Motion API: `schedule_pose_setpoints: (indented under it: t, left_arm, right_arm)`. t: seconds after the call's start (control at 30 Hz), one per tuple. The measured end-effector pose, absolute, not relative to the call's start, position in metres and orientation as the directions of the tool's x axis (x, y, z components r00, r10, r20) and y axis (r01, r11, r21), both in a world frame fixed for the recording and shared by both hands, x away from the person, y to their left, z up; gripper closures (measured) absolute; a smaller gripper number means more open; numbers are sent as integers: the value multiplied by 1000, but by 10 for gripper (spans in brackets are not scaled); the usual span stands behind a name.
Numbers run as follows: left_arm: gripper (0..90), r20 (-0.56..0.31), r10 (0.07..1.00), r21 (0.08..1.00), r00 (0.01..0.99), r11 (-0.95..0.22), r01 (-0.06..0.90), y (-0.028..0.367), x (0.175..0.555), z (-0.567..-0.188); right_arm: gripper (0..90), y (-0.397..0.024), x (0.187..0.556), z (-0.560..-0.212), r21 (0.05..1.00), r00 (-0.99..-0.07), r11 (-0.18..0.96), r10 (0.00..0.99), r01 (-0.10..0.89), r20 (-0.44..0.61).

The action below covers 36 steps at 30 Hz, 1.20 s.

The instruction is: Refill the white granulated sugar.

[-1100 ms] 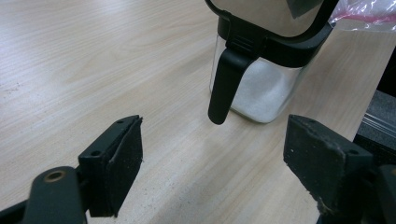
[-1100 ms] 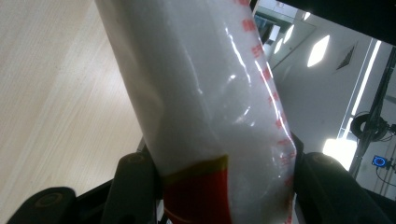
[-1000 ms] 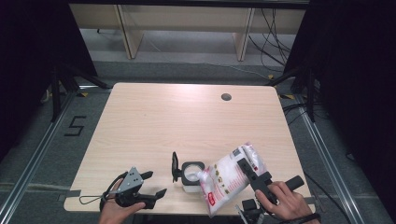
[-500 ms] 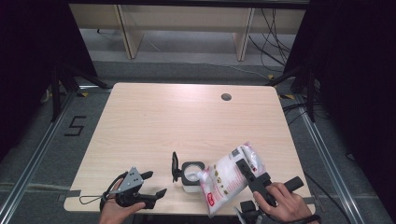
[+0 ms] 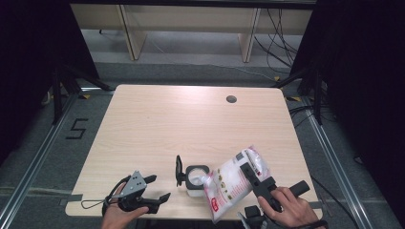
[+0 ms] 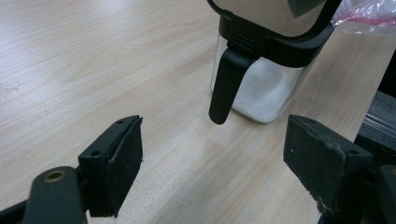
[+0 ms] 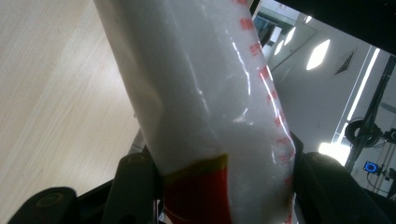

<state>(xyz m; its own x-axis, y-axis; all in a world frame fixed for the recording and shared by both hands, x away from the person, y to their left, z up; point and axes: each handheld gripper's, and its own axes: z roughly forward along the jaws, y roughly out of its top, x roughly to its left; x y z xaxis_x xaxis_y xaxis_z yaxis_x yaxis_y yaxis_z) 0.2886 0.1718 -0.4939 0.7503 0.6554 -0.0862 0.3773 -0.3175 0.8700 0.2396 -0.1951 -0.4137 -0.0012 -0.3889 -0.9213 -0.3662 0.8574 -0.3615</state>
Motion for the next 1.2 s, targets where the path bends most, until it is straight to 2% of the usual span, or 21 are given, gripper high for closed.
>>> schedule_pose_setpoints:
  t: [1.2]
  left_arm:
    - [192,-84,654,870,752,-319,375,172,289,-494]
  right_arm:
    - [563,-197,241,-414,-351,-13,860,-383,-371,-924]
